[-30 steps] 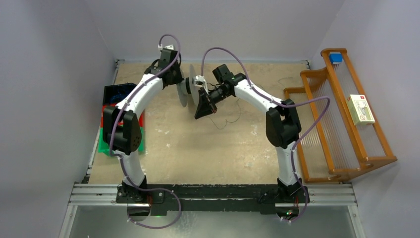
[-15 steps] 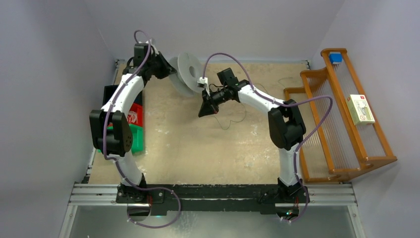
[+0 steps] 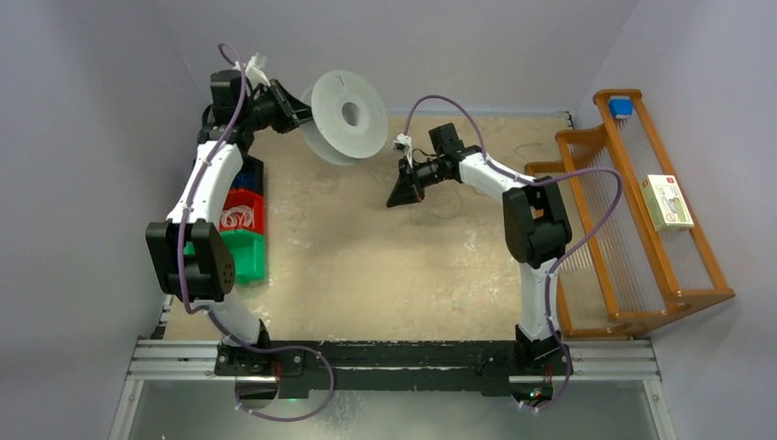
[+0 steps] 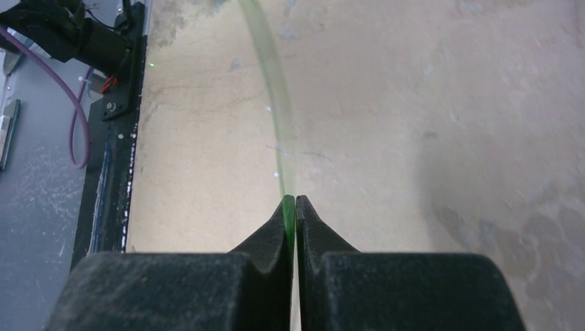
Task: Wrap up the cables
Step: Wrap the cable around the cable reel.
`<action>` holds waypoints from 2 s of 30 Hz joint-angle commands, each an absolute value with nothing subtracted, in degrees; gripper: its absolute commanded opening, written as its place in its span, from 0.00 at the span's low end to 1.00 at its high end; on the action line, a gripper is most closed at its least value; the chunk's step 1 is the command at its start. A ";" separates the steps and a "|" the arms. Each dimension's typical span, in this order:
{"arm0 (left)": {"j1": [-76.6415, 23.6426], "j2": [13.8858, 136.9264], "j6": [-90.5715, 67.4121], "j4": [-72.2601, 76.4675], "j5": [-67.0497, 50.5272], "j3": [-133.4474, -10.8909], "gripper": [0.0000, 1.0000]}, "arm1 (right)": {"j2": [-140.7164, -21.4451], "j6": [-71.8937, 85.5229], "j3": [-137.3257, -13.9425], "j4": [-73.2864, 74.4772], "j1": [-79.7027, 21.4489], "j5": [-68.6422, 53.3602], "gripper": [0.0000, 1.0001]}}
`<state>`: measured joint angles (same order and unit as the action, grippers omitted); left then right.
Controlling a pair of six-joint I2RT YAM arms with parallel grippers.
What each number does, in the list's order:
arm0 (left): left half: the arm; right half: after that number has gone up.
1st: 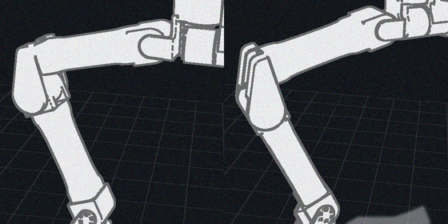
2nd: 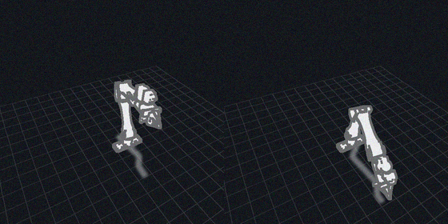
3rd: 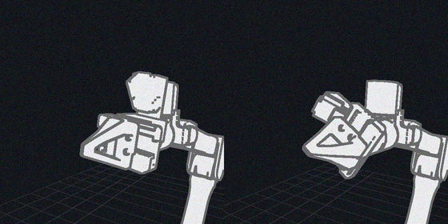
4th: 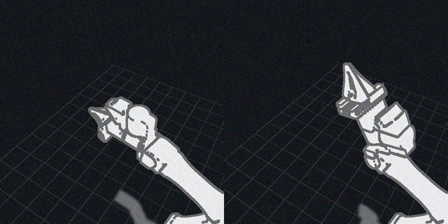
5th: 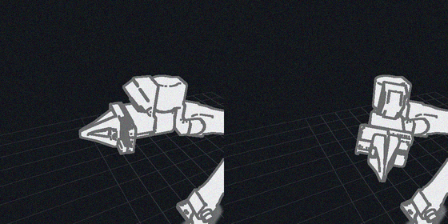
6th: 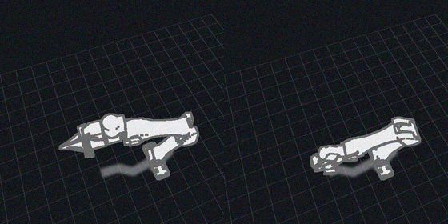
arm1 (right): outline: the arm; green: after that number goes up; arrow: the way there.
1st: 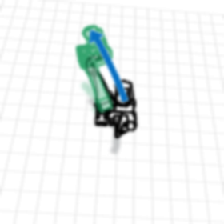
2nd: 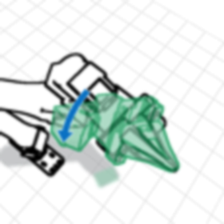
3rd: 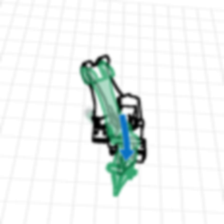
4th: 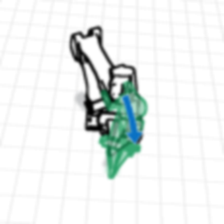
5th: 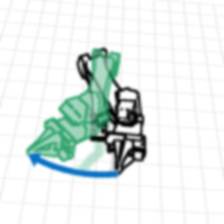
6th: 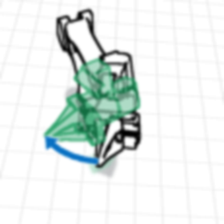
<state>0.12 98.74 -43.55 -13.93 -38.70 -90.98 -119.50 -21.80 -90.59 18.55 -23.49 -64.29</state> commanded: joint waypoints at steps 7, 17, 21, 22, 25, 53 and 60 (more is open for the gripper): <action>1.53 91.53 -43.68 -6.44 -48.56 -90.08 0.00 | -122.41 -19.99 -89.50 19.51 -18.18 -67.08 0.01; 1.49 91.19 -30.77 -14.08 -53.32 -91.74 0.00 | -122.82 -10.54 -88.26 13.12 -11.52 -72.36 0.00; 1.31 92.60 -17.54 -24.31 -53.73 -95.76 0.00 | -123.05 -12.66 -93.44 20.16 -9.60 -75.18 0.00; 1.12 92.93 -13.92 -27.23 -53.11 -96.83 0.00 | -123.11 -14.09 -95.60 23.23 -9.38 -74.73 0.00; 0.49 93.21 -4.06 -33.03 -49.69 -97.70 0.00 | -122.84 -16.48 -101.40 30.62 -9.33 -73.25 0.00; -21.64 93.09 0.53 -16.84 2.60 -83.81 0.00 | -115.74 11.39 -106.34 6.11 -15.01 -84.19 0.00; -22.06 96.02 -10.23 -16.53 4.94 -85.70 0.00 | -116.84 9.85 -104.25 3.96 -20.47 -83.86 0.00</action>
<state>-22.70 94.67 -1.93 -21.41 -1.21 -83.77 -119.70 8.78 -105.45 7.88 -17.98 -80.20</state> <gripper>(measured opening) 0.040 0.005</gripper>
